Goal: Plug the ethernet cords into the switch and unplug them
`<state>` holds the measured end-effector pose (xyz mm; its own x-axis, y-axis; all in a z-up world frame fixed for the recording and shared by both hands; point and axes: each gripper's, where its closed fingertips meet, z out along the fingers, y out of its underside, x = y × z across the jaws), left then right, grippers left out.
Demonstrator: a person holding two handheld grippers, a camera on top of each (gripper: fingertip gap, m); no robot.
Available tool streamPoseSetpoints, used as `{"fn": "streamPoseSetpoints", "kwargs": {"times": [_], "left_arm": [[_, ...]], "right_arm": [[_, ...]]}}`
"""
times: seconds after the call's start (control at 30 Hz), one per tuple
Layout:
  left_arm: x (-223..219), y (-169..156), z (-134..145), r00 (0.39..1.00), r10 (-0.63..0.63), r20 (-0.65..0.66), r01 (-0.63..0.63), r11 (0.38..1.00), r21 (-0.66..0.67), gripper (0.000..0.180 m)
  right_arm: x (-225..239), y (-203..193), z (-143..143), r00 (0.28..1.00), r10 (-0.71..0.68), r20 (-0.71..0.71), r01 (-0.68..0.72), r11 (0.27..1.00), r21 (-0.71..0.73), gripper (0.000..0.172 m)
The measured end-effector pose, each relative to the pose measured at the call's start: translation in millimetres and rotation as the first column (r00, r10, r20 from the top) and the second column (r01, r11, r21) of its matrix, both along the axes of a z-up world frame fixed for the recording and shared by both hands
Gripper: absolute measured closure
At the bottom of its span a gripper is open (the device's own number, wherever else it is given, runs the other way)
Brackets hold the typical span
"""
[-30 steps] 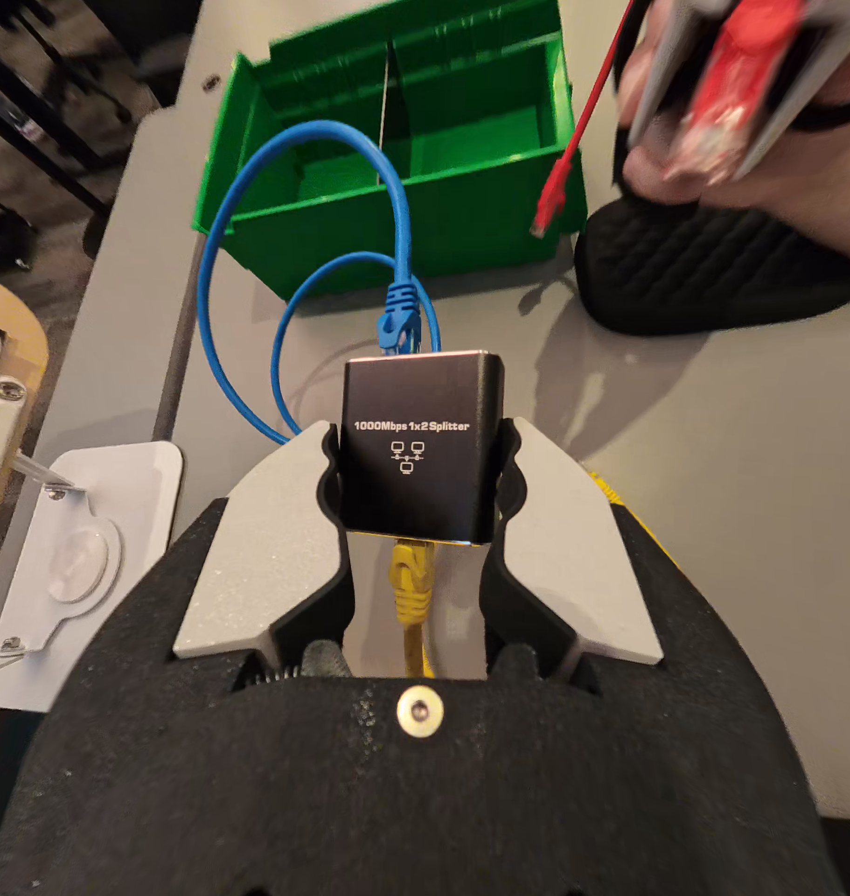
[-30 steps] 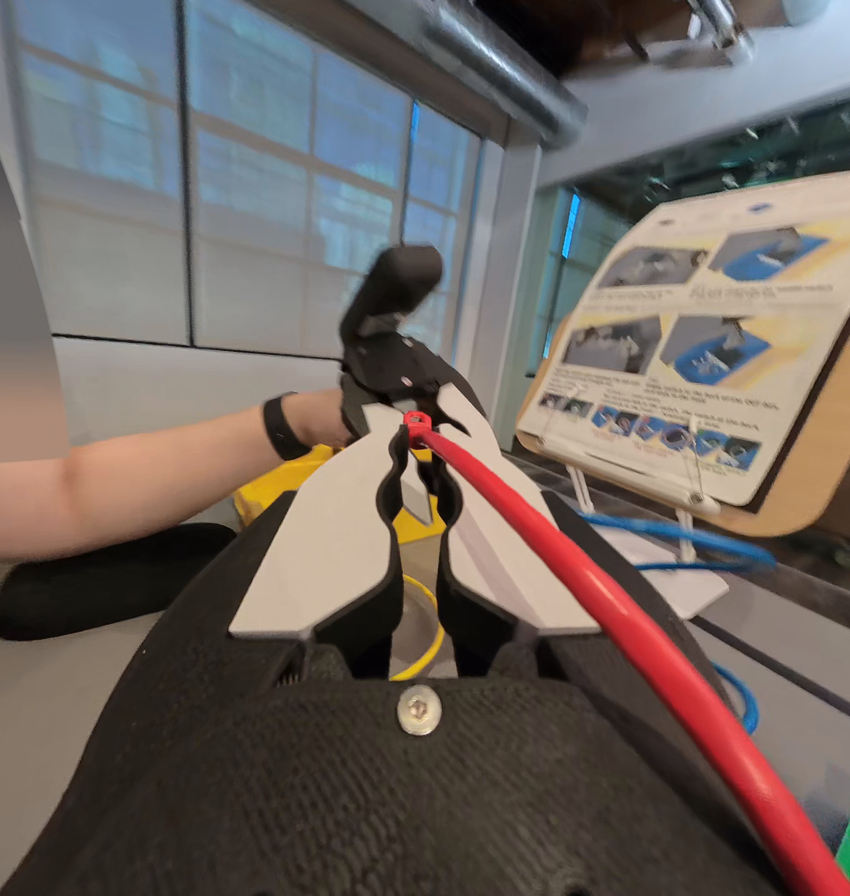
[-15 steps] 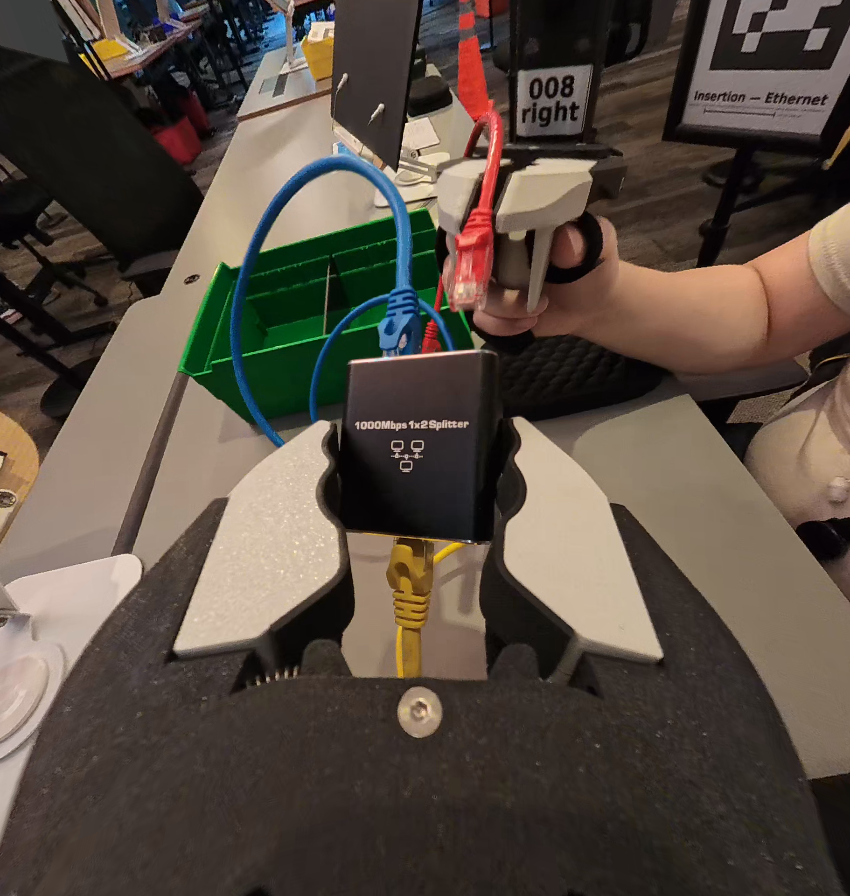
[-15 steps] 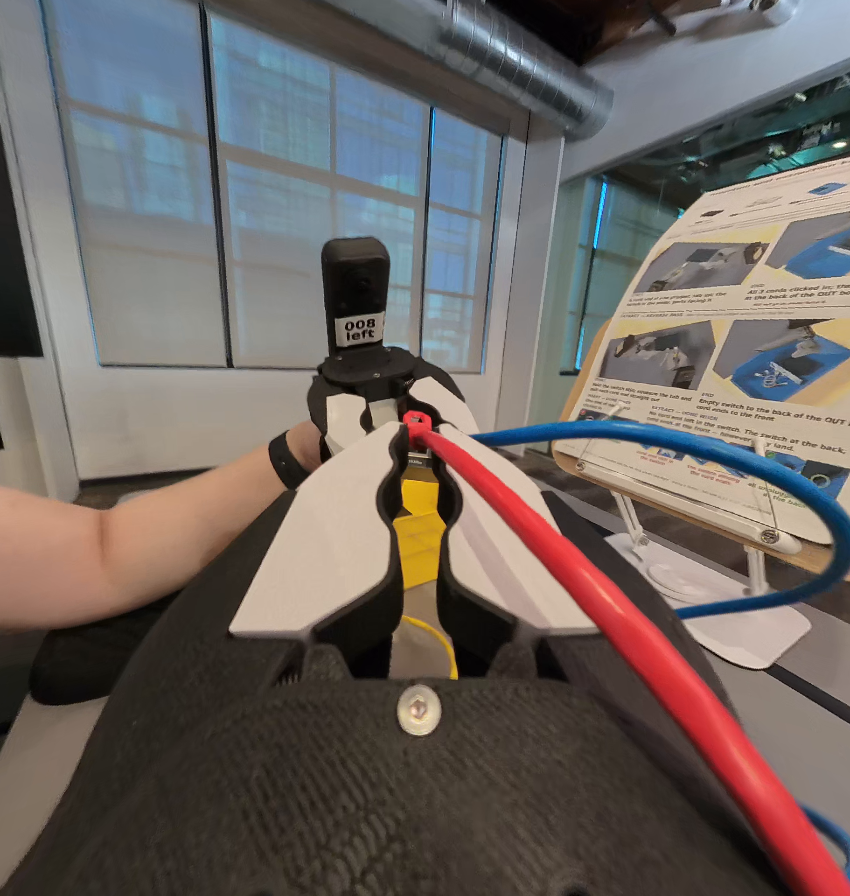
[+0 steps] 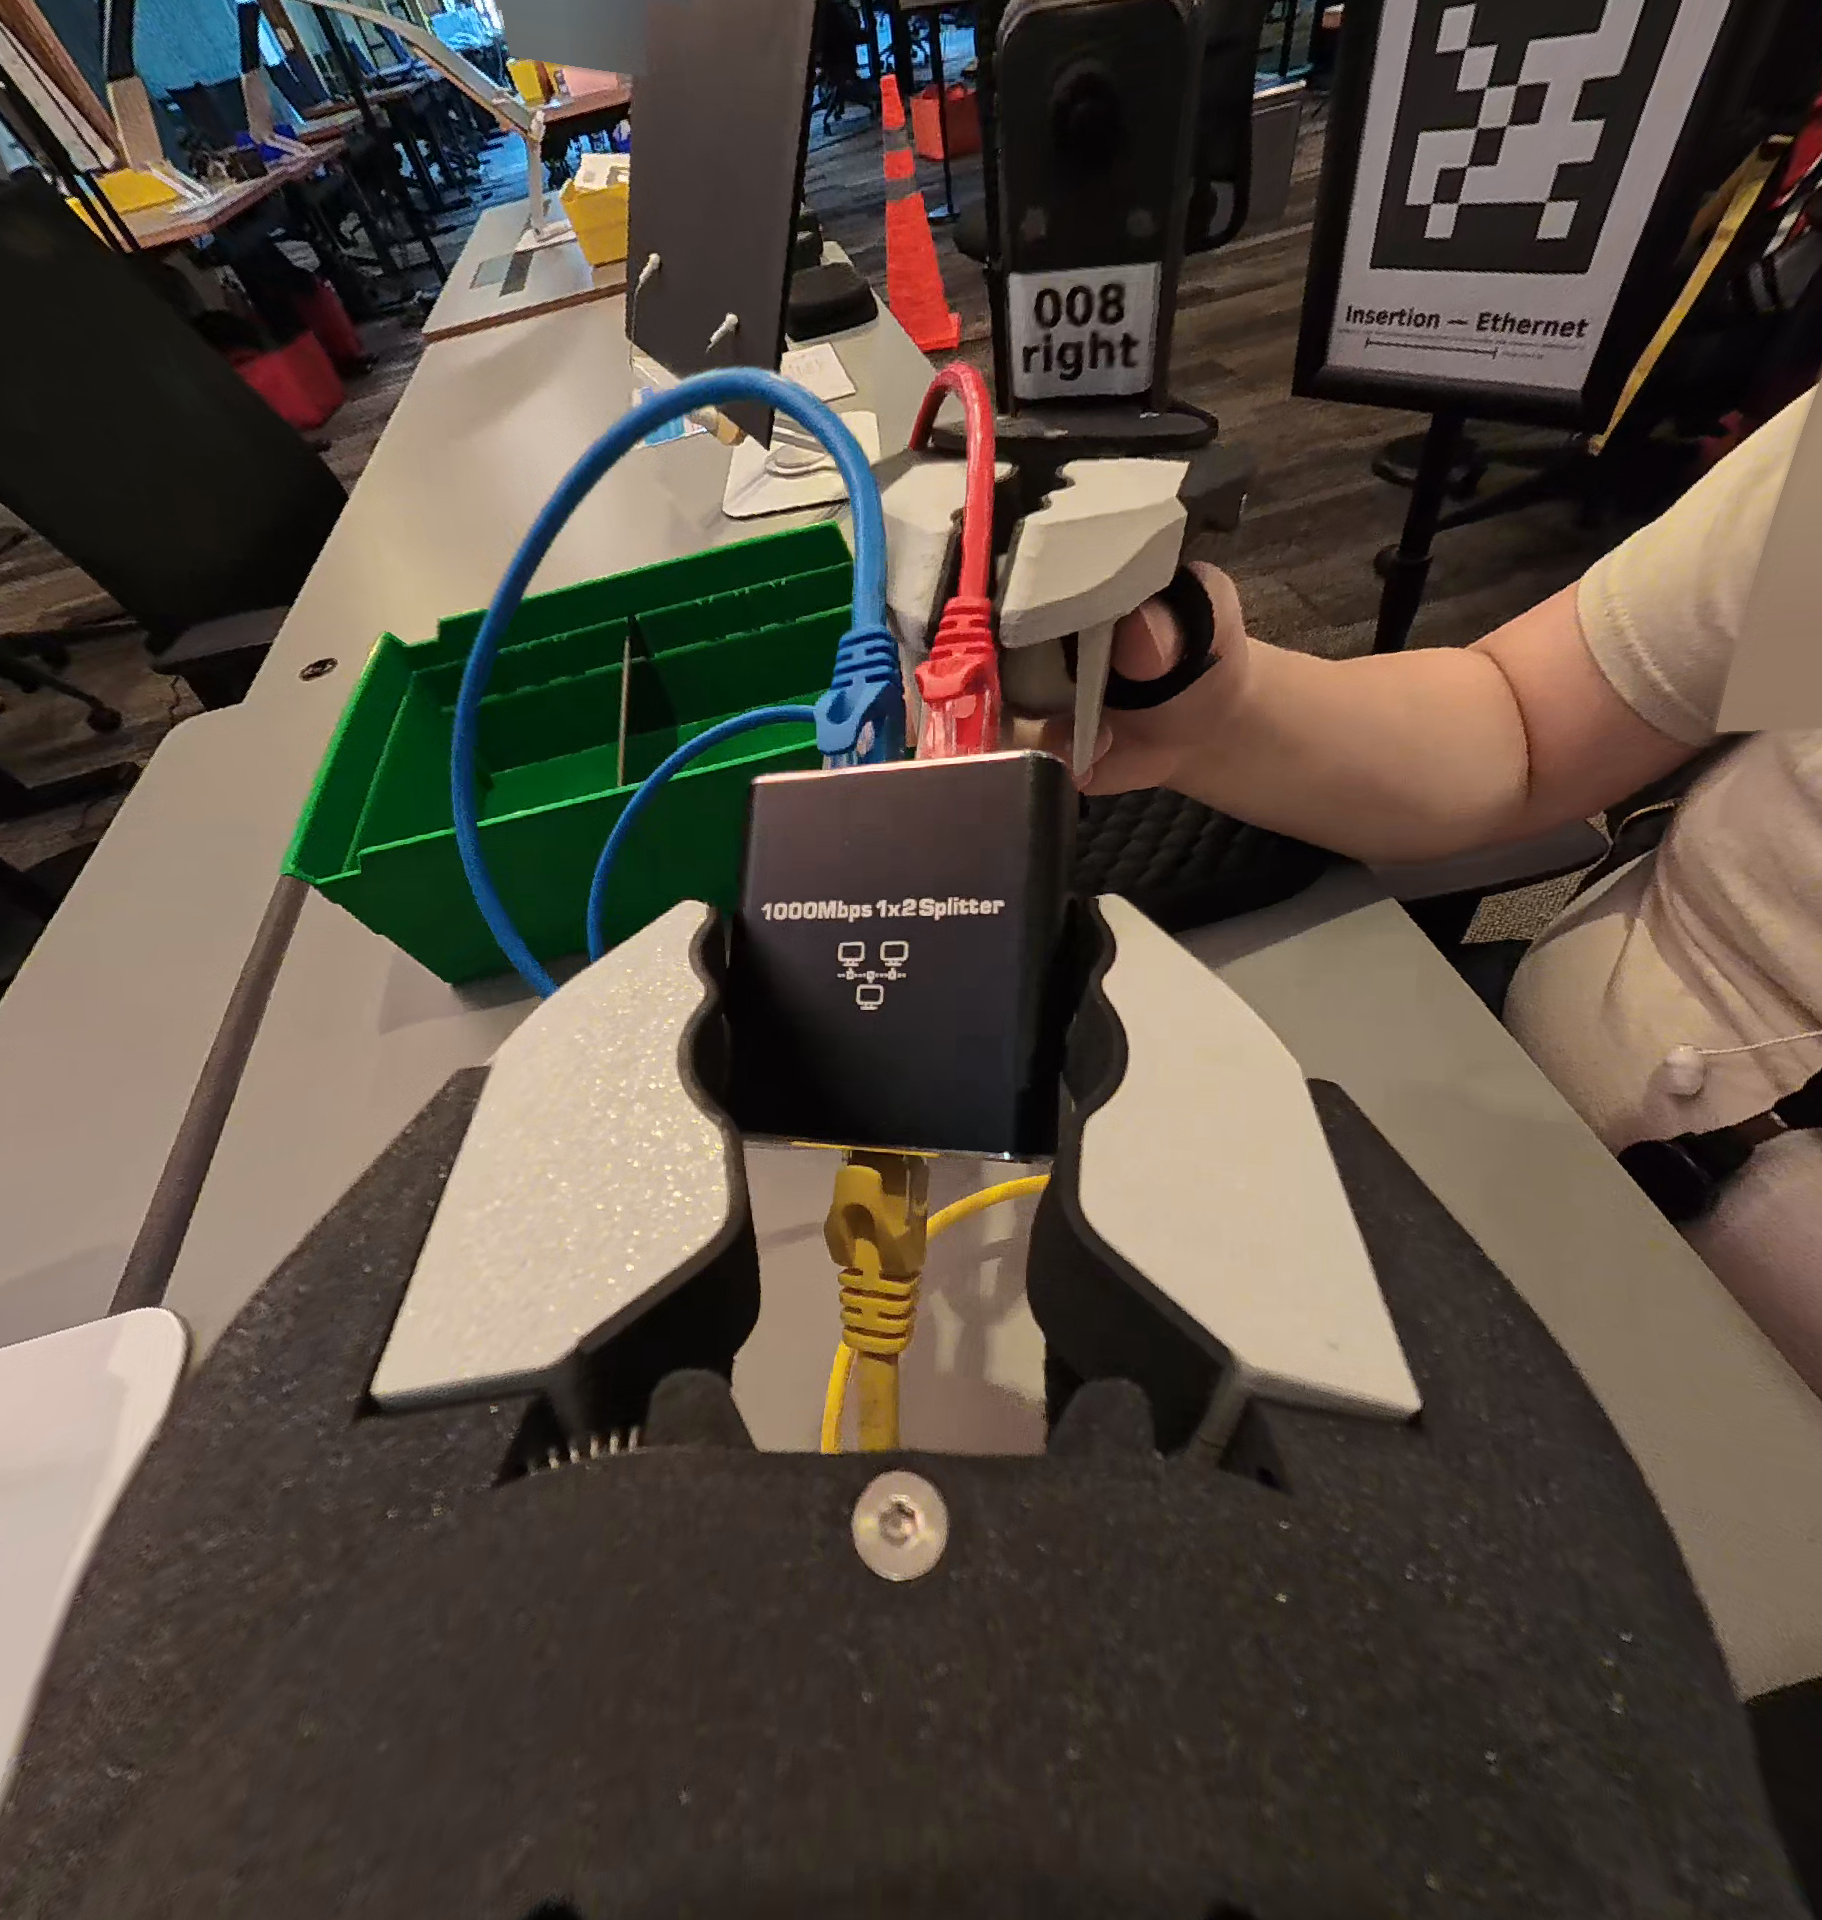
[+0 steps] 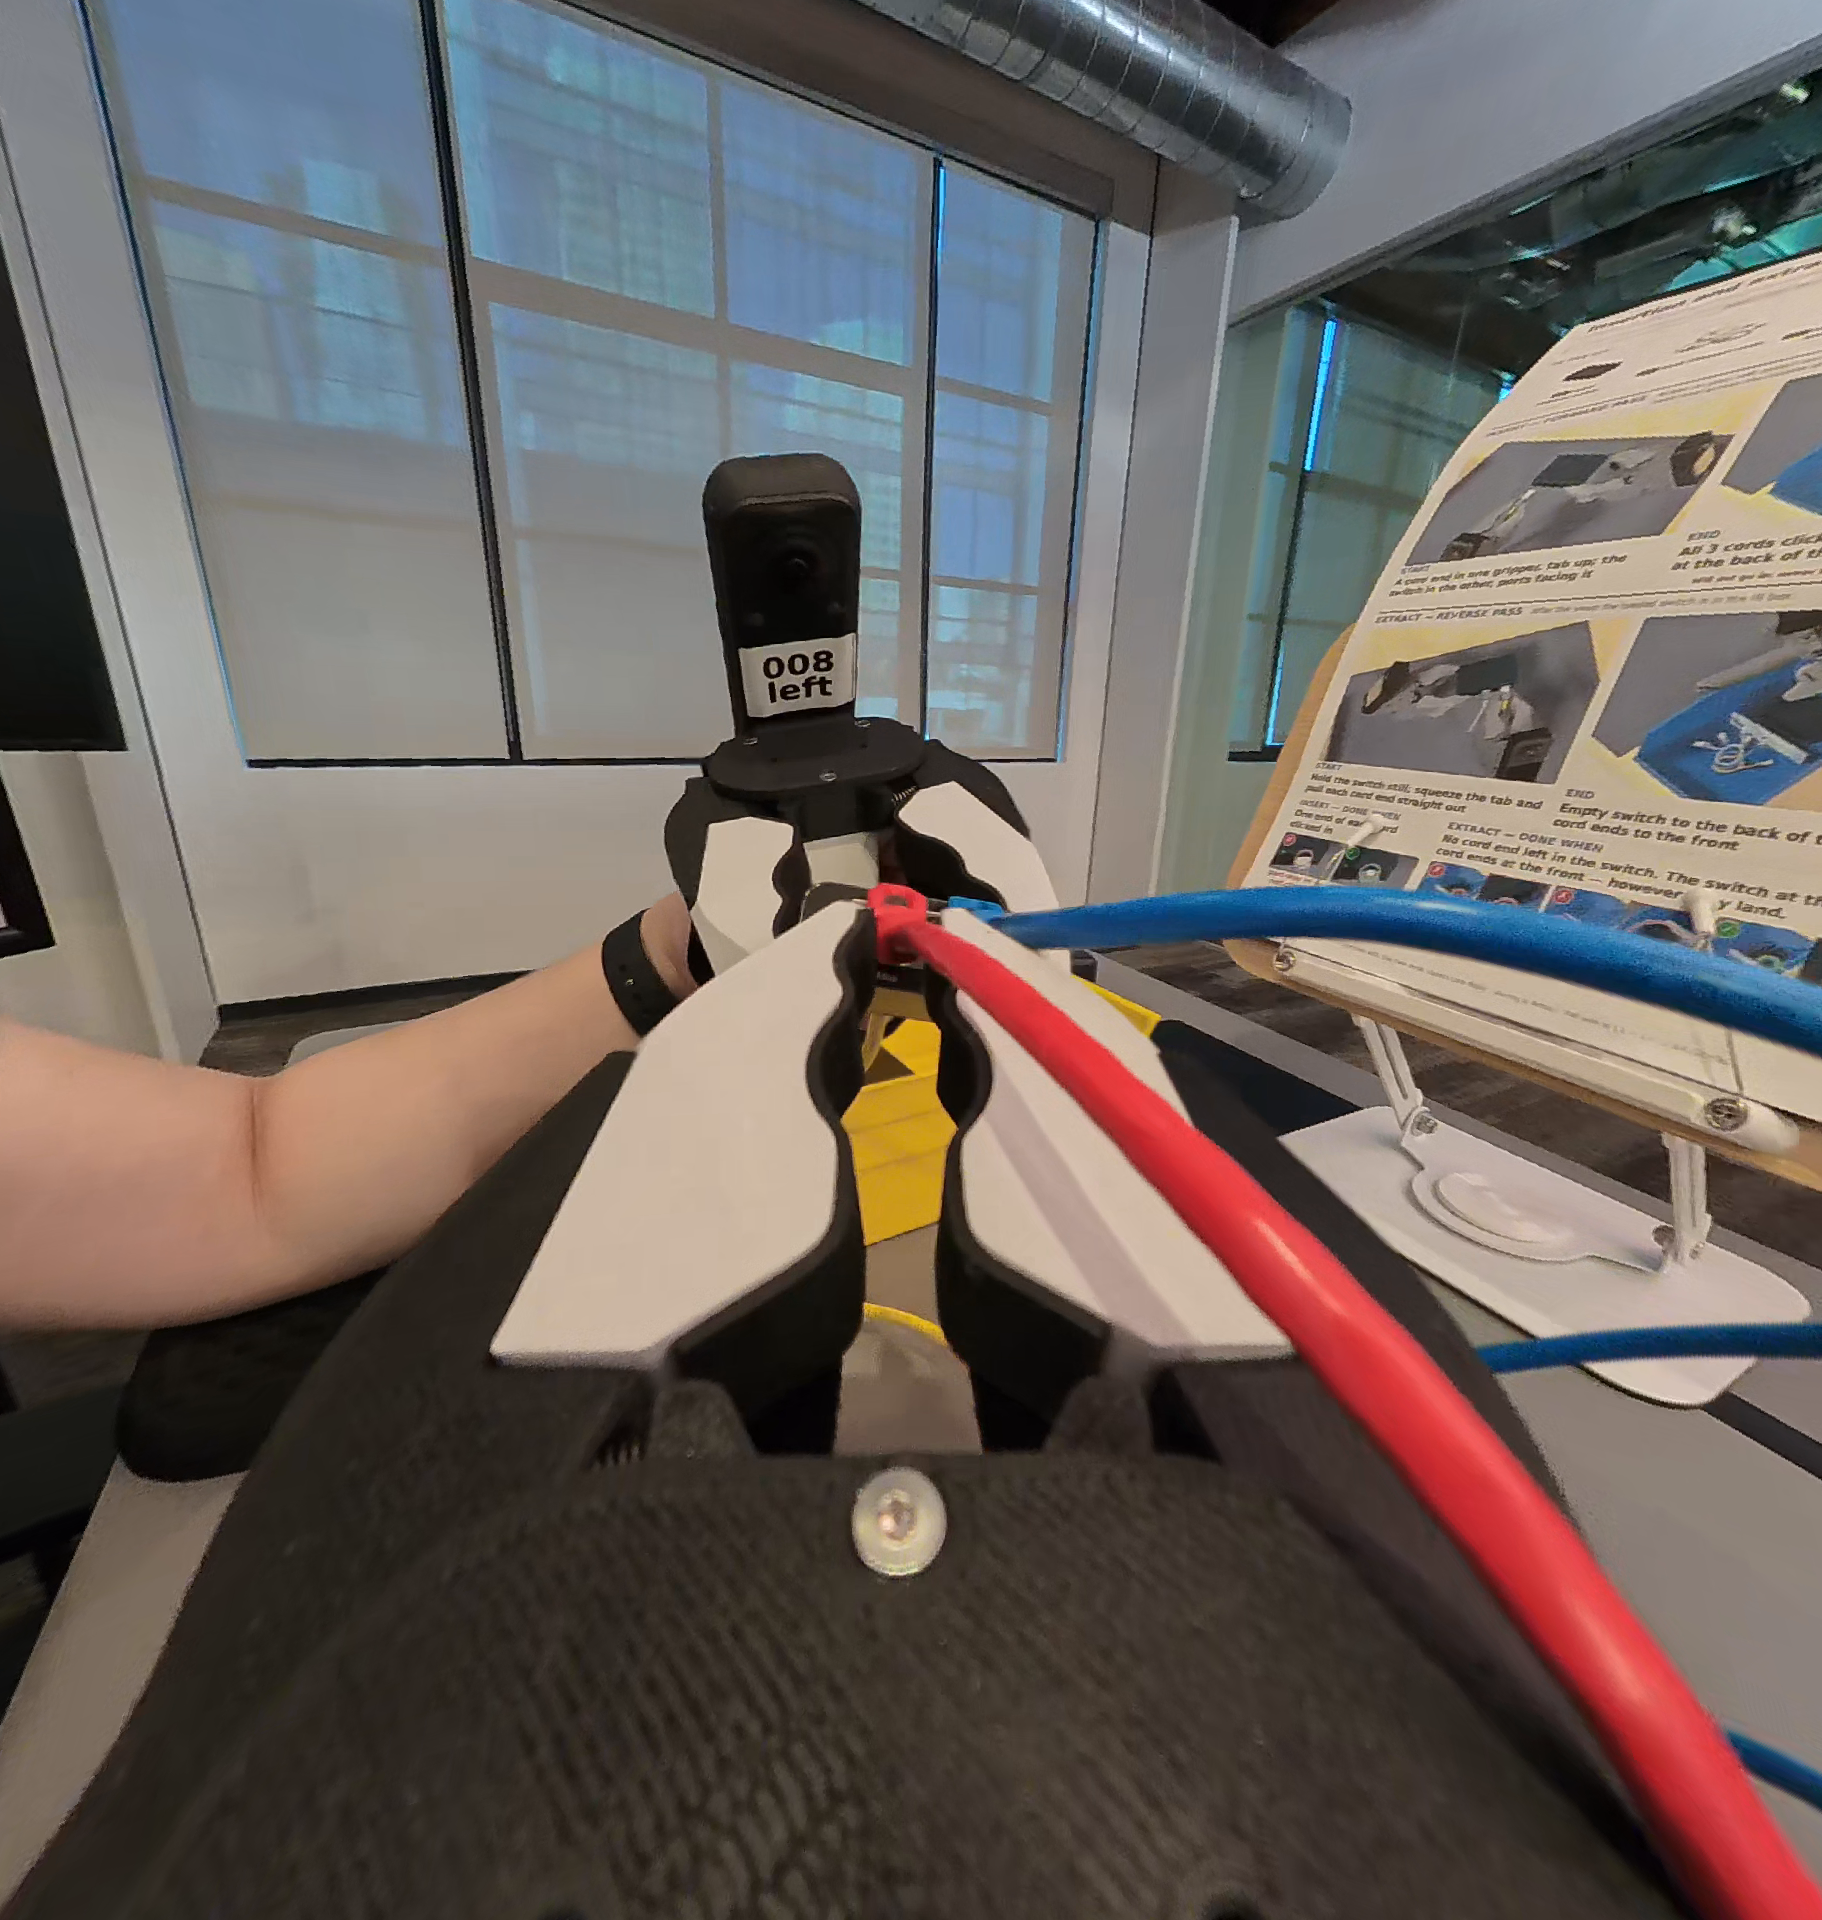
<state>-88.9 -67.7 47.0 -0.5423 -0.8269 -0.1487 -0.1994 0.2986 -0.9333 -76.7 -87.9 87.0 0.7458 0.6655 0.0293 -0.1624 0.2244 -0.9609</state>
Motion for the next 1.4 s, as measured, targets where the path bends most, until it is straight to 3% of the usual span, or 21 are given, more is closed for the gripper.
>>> {"fn": "streamPoseSetpoints", "kwargs": {"times": [0.43,0.63,1.0,1.4], "left_arm": [[4,0,-16,0.993,0.036,-0.108,-0.034,0.999,0.025,0.119],[5,2,-41,0.975,0.07,-0.209,-0.041,0.99,0.139,0.119],[12,0,-41,0.979,0.026,-0.2,-0.028,1.0,-0.006,0.119],[14,2,-76,0.941,0.077,-0.329,-0.037,0.991,0.126,0.12]], "right_arm": [[5,1,-18,0.997,-0.01,0.071,0.014,0.998,-0.053,0.161],[1,4,-31,0.993,0.018,0.115,-0.004,0.992,-0.124,0.162],[15,4,-45,0.991,0.026,0.131,0.003,0.978,-0.21,0.162],[12,8,-68,0.981,0.071,0.182,-0.009,0.947,-0.322,0.162]]}}
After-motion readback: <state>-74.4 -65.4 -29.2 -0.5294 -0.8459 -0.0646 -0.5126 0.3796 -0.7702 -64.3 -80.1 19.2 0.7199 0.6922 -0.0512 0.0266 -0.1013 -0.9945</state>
